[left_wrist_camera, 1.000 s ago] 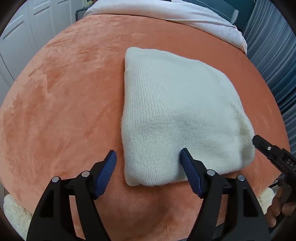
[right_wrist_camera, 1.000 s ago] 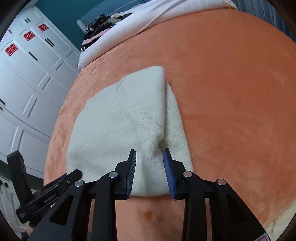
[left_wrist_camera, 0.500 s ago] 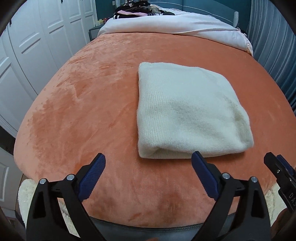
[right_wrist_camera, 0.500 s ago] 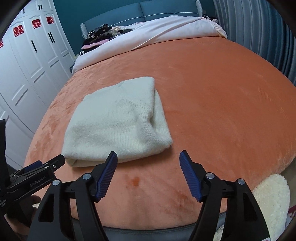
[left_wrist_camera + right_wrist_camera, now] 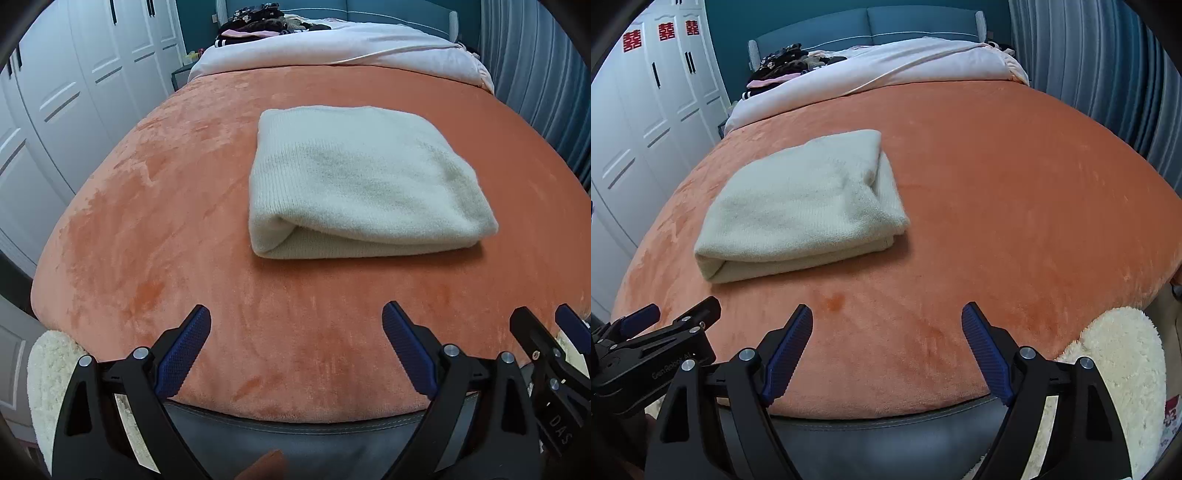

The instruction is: Fold small clothes

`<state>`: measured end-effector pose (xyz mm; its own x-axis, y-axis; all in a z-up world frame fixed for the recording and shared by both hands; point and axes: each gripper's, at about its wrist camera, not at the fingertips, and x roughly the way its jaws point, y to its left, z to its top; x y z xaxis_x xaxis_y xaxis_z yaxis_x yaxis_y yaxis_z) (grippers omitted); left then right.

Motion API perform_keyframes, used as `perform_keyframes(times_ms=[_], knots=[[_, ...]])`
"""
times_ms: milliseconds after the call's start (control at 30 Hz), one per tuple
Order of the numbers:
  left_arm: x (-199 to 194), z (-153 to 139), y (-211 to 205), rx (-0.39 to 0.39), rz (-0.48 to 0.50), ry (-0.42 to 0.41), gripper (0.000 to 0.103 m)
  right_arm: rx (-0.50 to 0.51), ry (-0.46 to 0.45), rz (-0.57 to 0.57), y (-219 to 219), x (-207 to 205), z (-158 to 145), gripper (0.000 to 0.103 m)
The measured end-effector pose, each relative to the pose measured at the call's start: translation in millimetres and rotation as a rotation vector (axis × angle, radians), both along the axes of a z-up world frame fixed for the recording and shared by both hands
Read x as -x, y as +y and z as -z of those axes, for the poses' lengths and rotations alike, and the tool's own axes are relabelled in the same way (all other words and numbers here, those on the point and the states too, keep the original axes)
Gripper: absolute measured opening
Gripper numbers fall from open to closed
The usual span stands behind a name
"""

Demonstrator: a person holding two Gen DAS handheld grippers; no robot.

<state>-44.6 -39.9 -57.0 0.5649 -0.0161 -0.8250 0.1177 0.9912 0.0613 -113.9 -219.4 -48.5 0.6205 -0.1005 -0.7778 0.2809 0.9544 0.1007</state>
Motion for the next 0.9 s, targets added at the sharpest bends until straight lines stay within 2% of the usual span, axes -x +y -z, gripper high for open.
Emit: perform_keyframes(times_ms=[633,900], knots=[[6.9,7.7,3.6,-0.021,-0.040,0.011,0.092,0.022,0.021,-0.030,17.8,0.2,4.5,0.082],[13.7,8.2,-0.4,-0.058,-0.031,-0.022,0.091,0.022,0.026,-0.051,26.1,-0.7,5.7,0.082]])
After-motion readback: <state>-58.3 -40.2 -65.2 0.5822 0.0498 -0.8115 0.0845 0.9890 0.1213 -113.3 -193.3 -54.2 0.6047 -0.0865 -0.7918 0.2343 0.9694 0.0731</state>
